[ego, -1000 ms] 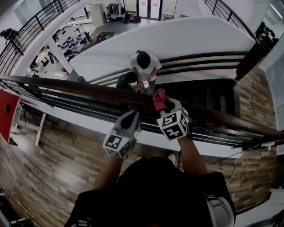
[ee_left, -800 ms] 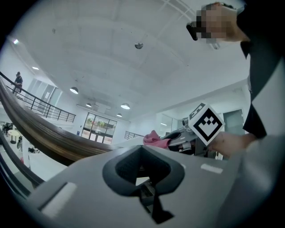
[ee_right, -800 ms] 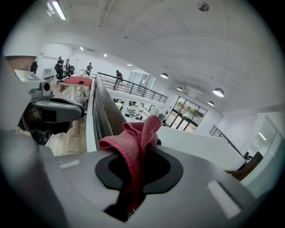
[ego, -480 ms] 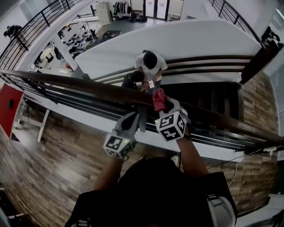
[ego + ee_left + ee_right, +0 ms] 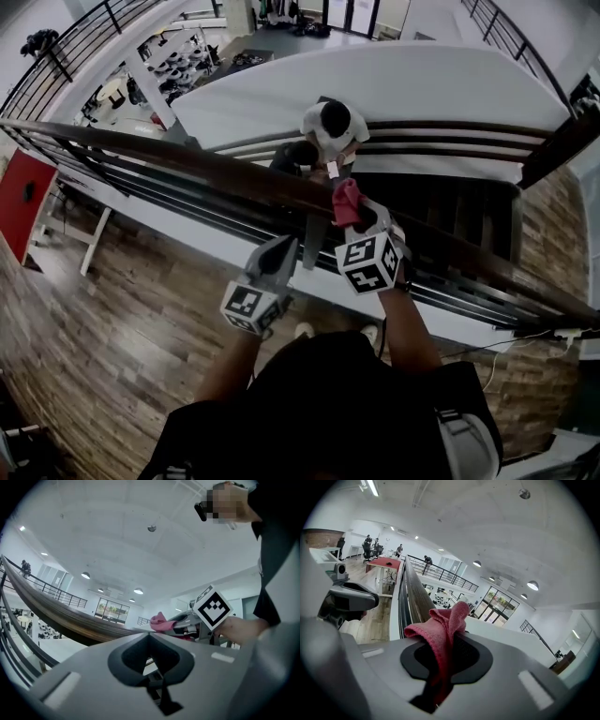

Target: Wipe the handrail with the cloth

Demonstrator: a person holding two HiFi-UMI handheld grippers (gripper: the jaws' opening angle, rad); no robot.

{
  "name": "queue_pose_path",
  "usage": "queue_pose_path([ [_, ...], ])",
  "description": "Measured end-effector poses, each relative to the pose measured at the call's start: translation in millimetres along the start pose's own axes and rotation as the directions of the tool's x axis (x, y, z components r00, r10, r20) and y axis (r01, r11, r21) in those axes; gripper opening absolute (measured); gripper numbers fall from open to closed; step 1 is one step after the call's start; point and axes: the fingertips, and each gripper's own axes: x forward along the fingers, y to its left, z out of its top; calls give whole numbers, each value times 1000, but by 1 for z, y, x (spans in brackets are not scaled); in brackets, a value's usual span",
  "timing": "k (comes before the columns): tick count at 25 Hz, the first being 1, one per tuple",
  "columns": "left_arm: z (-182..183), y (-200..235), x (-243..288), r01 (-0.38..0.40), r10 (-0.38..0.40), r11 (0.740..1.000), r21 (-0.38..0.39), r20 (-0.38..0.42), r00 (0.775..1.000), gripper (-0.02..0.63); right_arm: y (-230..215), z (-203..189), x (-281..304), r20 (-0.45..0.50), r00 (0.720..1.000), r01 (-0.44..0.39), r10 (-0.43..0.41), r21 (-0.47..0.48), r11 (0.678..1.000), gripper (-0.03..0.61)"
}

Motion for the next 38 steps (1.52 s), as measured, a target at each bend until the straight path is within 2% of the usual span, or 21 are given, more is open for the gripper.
queue_pose_path([
  [7,3,2,-17,-27,27,1000,13,6,1000,-2,8,10,7,36,999,6,-6,-16,1000,49],
  [9,1,4,-16,-34,33,999,9,6,999,-2,14,16,5,82,995,-53,52,6,999,49],
  [10,0,4,-14,-32,32,999,9,9,999,-2,19,21,2,120,987,-110,104,46,993,49],
  [11,0,2,-11,-24,23,1000,10,15,1000,-2,22,25,-4,176,972,-180,159,112,977,49],
  [12,2,-2,-8,-9,8,1000,13,23,1000,0,23,29,-13,251,947,-254,202,194,948,48],
  [14,4,-14,2,30,-30,1000,10,32,999,-2,11,31,-39,414,886,-364,210,339,867,48],
  [16,6,-31,15,79,-78,996,-29,33,996,-2,-15,19,-70,509,851,-384,133,429,818,48],
  [19,11,-72,41,200,-198,977,-72,38,980,-2,-61,-13,-121,573,819,-357,-18,534,767,48],
  [21,7,-105,57,297,-295,952,-70,32,955,-2,-85,-38,-156,606,788,-359,-110,597,717,48],
  [23,0,-140,71,398,-397,914,-75,22,917,-2,-104,-67,-187,603,773,-329,-200,649,686,48],
  [25,-9,-178,86,486,-488,871,-73,-10,873,-2,-119,-100,-219,562,772,-251,-298,700,669,48],
  [27,-14,-218,100,559,-562,827,-61,-36,827,-2,-133,-134,-254,505,767,-166,-395,752,638,48],
  [29,-15,-256,110,608,-610,792,-47,-46,791,-2,-144,-166,-289,453,757,-108,-472,798,592,48],
  [32,-21,-311,123,670,-673,740,-65,-56,738,-2,-155,-212,-335,385,734,-35,-560,845,534,48],
  [36,-43,-389,133,748,-753,658,-86,-87,652,-2,-165,-272,-393,310,693,40,-651,885,464,48],
  [38,-53,-432,134,786,-791,612,-91,-93,605,-2,-170,-301,-422,280,675,72,-682,895,439,48],
])
